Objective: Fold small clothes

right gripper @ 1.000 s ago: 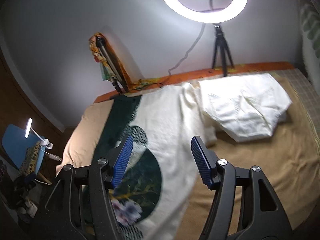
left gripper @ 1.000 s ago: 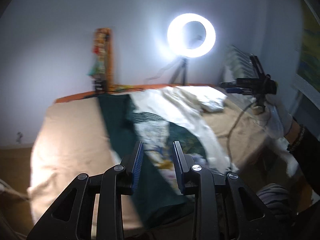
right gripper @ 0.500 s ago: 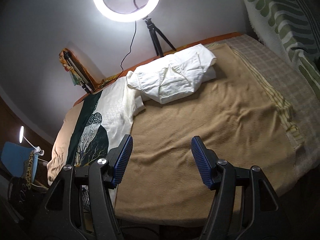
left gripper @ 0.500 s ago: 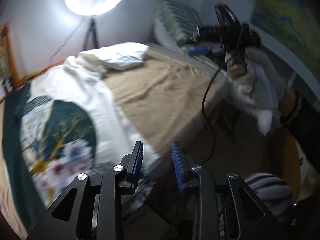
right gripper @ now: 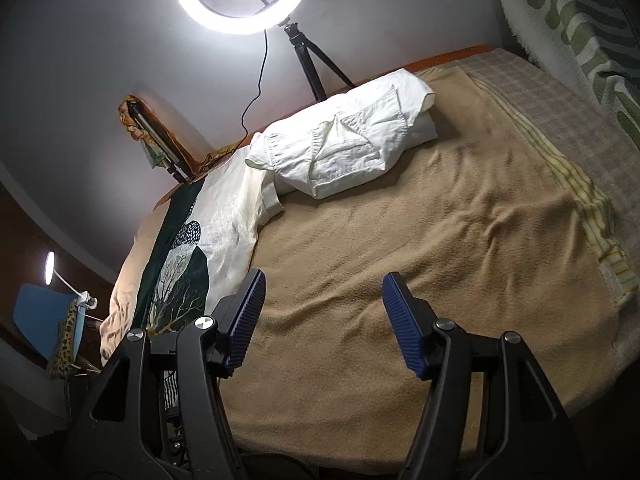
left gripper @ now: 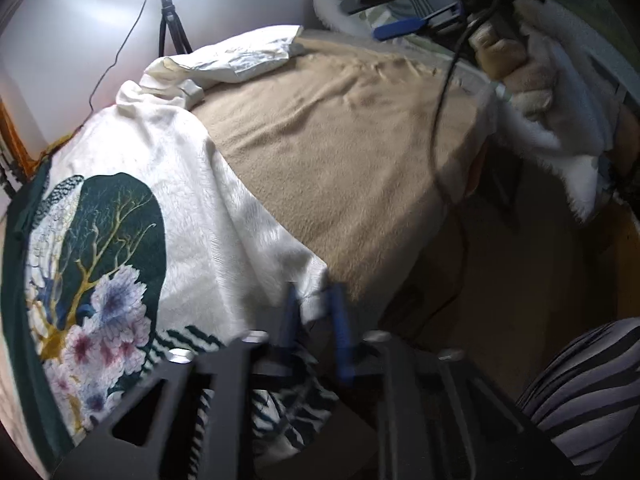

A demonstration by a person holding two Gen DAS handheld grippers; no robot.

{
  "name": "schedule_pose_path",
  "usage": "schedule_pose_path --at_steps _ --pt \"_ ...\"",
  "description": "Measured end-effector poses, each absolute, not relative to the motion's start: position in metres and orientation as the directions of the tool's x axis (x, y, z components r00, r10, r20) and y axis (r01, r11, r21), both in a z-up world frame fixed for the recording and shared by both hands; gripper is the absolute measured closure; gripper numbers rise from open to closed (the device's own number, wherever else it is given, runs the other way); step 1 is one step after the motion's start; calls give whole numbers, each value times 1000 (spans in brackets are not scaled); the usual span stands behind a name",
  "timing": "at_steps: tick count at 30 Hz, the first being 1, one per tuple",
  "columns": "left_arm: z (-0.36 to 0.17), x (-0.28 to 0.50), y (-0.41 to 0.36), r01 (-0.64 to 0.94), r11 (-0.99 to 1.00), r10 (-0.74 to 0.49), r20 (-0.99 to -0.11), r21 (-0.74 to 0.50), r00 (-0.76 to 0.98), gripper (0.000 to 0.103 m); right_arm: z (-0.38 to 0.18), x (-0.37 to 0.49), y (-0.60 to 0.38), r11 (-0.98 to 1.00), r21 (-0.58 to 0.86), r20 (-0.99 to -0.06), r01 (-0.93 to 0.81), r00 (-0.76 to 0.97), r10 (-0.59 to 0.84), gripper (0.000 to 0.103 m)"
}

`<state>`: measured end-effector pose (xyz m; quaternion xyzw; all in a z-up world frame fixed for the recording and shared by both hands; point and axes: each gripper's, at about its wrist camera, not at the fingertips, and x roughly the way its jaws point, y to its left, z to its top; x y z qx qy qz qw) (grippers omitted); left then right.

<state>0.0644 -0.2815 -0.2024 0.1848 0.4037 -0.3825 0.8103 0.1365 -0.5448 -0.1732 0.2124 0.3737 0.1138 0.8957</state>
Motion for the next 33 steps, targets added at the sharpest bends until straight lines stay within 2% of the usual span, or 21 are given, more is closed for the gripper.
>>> schedule_pose_path --at_steps 2,5,6,8,16,19,21,22,23,29,33 --pt "-200 72 -278 757 646 -516 -785 -96 341 100 -174 148 -536 882 465 -617 -69 689 379 39" --pt "-191 83 -268 703 592 -696 -690 -394 199 100 -175 174 -521 871 479 -608 -112 674 421 39" --pt "-188 83 -267 696 581 -719 -666 -422 197 100 -178 189 -513 863 489 -606 -125 663 440 39" --pt "-186 77 -272 716 594 -701 -672 -366 239 100 -184 213 -501 859 495 -615 -131 646 453 39" --pt "-204 71 -273 693 620 -678 -696 -368 237 100 -238 316 -465 809 587 -651 -38 571 500 39" --pt "-203 72 -267 691 620 -681 -692 -372 239 100 -248 331 -461 766 643 -624 -20 566 539 39" --pt "-203 72 -262 684 623 -684 -689 -380 239 100 -249 336 -453 763 646 -628 -27 550 551 56" --pt "-203 73 -259 679 624 -687 -686 -388 240 100 -250 339 -448 771 636 -644 -23 536 547 85" --pt "-203 74 -255 672 626 -690 -682 -396 241 100 -250 340 -444 783 621 -661 -14 527 534 96" --pt "-196 76 -228 621 628 -729 -635 -469 258 100 -210 335 -421 845 532 -666 -46 593 452 97" --pt "-186 71 -204 598 632 -743 -604 -492 288 100 -175 337 -381 908 402 -685 -117 620 383 97"
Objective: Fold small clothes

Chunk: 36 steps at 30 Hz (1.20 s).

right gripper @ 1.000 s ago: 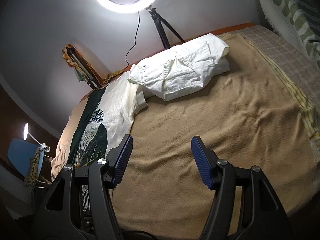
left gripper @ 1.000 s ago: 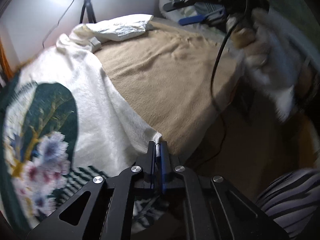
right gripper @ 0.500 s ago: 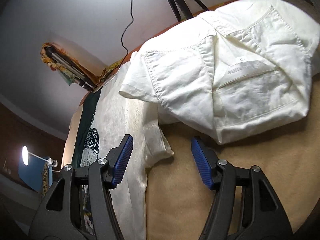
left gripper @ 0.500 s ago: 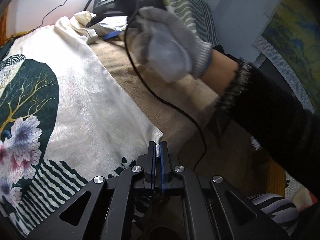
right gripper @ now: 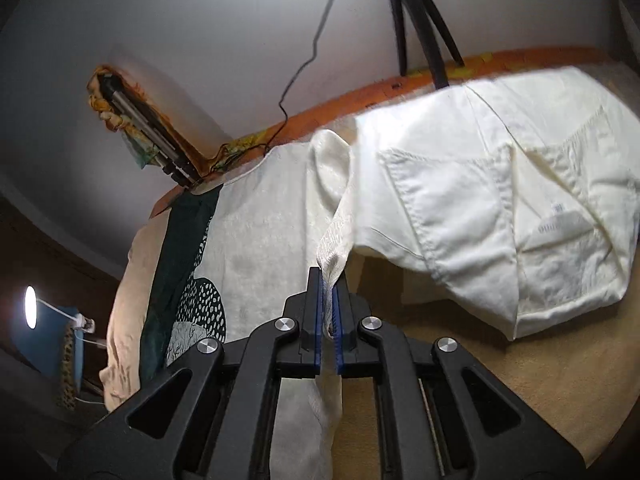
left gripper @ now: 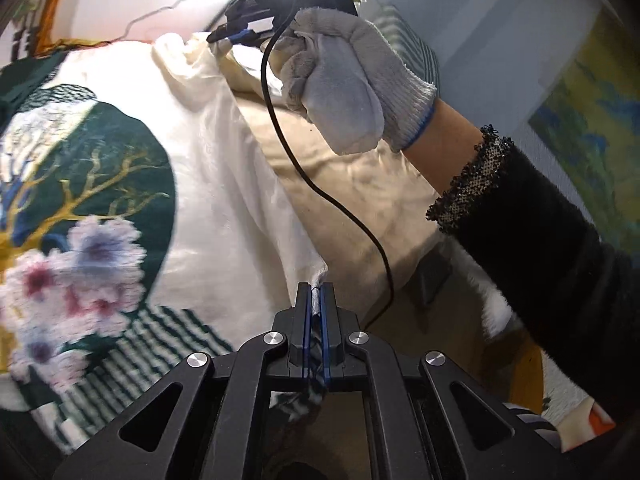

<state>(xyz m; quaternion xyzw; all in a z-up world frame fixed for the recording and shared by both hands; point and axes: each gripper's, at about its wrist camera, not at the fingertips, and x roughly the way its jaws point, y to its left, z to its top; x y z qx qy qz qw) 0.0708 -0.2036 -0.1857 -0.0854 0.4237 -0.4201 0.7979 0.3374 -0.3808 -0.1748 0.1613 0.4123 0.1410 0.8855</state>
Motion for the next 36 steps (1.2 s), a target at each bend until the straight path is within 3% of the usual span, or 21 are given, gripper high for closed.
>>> schedule_pose_path --at_steps 6,13,15,17,20,23,29,33,34,35,36 --pt "-173 55 -146 522 677 -728 -576 -519 372 100 -152 347 -289 911 292 -693 -291 593 411 97" --pt "-193 67 -101 404 734 -679 -608 -546 412 101 -217 364 -179 900 145 -815 -412 467 345 97" --pt "-194 73 -100 400 736 -677 -609 -547 413 101 -225 365 -174 886 169 -841 -432 406 358 90" --pt "-195 74 -101 409 736 -677 -610 -539 412 101 -218 360 -184 876 198 -836 -440 391 385 67" --pt "-200 75 -100 413 730 -683 -610 -545 402 101 -186 350 -219 853 286 -773 -437 421 475 49" --pt "-207 73 -96 403 722 -691 -610 -563 388 101 -160 358 -265 882 320 -725 -346 510 463 43" --pt "-214 78 -94 383 720 -694 -613 -578 378 101 -189 399 -308 950 284 -813 -132 491 312 42" --pt "-214 74 -94 384 723 -691 -617 -575 378 101 -217 413 -307 954 285 -850 -93 436 297 44" --pt "-214 74 -93 381 722 -691 -617 -577 376 101 -219 415 -307 944 313 -845 -101 424 325 60" --pt "-215 74 -92 377 720 -694 -615 -582 375 101 -219 418 -306 936 335 -843 -105 409 348 89" --pt "-216 75 -91 372 719 -695 -614 -587 373 101 -216 420 -304 930 350 -841 -108 401 363 96"
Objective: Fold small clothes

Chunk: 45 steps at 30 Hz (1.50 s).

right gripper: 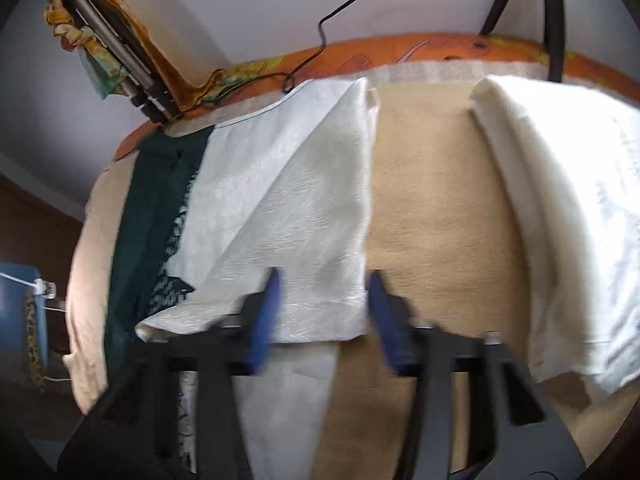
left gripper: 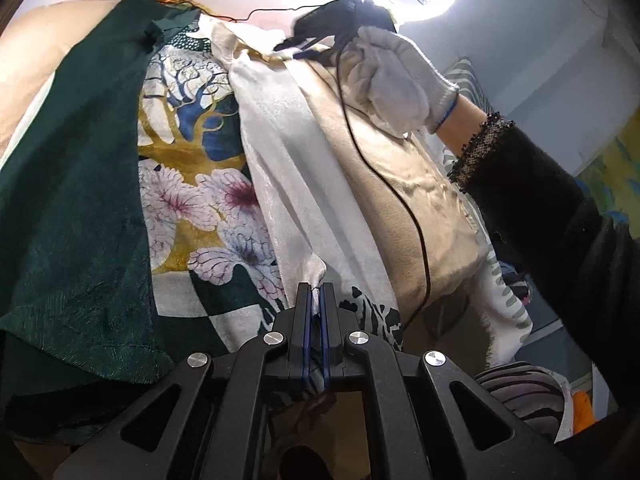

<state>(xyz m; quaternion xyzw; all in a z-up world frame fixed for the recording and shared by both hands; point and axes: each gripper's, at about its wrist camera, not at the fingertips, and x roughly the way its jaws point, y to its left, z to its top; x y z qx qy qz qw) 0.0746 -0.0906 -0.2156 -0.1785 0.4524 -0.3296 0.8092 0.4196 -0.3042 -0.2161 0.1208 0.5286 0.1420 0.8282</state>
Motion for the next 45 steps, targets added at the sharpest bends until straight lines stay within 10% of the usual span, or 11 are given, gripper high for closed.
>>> schedule_pose_path --at_steps 9,19,23,33,37,45 --pt "-217 76 -78 363 700 -714 -594 -615 372 101 -137 449 -246 923 322 -786 -213 483 385 96" --pt "-218 78 -70 339 717 -697 -609 -609 379 101 -201 505 -156 955 196 -858 -220 433 276 96" --pt "-215 77 -69 343 724 -689 -615 -598 383 101 -199 498 -164 951 226 -866 -209 403 295 73" --pt "-178 47 -44 418 722 -691 -589 -551 418 93 -97 306 -267 908 369 -746 -197 520 416 63" --pt "-163 30 -16 422 758 -652 -608 -498 454 75 -116 187 -275 905 371 -745 -209 515 424 63" --pt "-166 41 31 290 869 -494 -693 -400 524 73 -199 49 -260 948 271 -810 -163 493 317 63"
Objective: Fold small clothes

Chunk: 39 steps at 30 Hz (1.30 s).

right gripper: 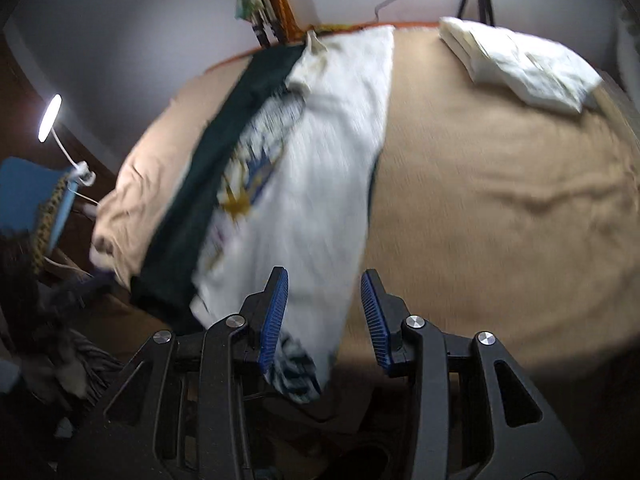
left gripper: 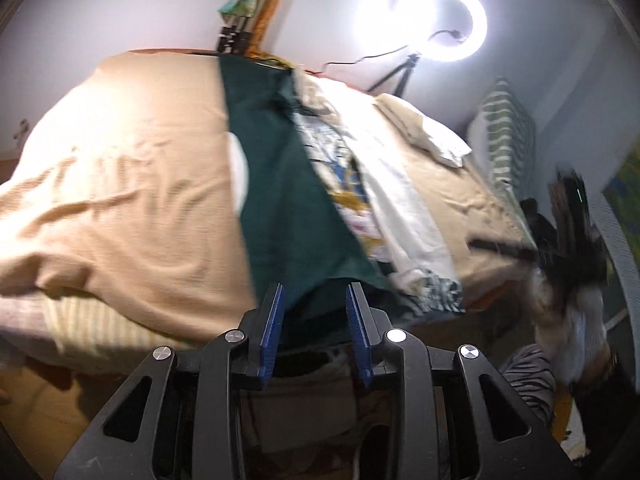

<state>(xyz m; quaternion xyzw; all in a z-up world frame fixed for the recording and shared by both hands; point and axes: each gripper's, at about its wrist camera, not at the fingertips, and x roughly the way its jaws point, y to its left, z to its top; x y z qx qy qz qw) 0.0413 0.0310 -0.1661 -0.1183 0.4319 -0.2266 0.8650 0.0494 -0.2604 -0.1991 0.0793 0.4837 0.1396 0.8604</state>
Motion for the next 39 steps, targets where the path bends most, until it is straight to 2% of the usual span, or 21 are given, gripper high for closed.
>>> schedule_pose_path --at_steps 3,6,11,13,16,20,21,23,28,29,30,31,32,33,39 --pt "-173 45 31 313 890 -453 -708 -330 542 73 -216 42 -269 929 340 -803 -146 470 368 63" --pt "-186 51 35 348 854 -518 -687 -386 510 73 -222 36 -264 937 306 -817 -166 460 349 63" --pt "-203 42 15 452 830 -519 -747 -326 415 73 -216 37 -235 911 335 -795 -239 447 410 63" --pt "-202 29 15 475 835 -497 -753 -279 432 74 -210 37 -218 901 317 -789 -295 445 424 63" --pt "-197 23 25 459 843 -492 -745 -279 451 74 -206 42 -191 877 308 -788 -369 417 453 63" --pt "-192 21 32 467 858 -453 -747 -215 487 74 -210 57 -163 833 382 -782 -399 340 522 62" --pt "-192 22 32 474 855 -455 -747 -213 484 74 -212 60 -158 825 399 -782 -401 320 534 60" --pt "-194 22 29 492 852 -440 -754 -180 487 74 -217 65 -149 827 405 -797 -390 293 528 47" --pt "-198 24 21 522 842 -427 -763 -138 486 74 -229 76 -137 835 407 -826 -370 241 509 47" --pt "-198 24 20 527 839 -427 -762 -133 487 75 -229 78 -136 836 410 -826 -366 239 510 56" --pt "-198 23 18 533 837 -425 -762 -125 489 81 -228 80 -135 831 418 -824 -366 232 517 66" --pt "-198 24 17 536 836 -420 -762 -114 493 87 -228 82 -135 823 435 -820 -364 216 529 95" --pt "-197 23 16 539 834 -422 -761 -114 493 90 -226 84 -137 816 455 -812 -356 210 544 97" --pt "-197 24 16 541 833 -425 -759 -115 493 97 -223 86 -138 810 468 -801 -353 216 558 98" --pt "-190 28 19 515 846 -431 -745 -138 509 102 -200 87 -149 785 516 -754 -344 254 606 98"
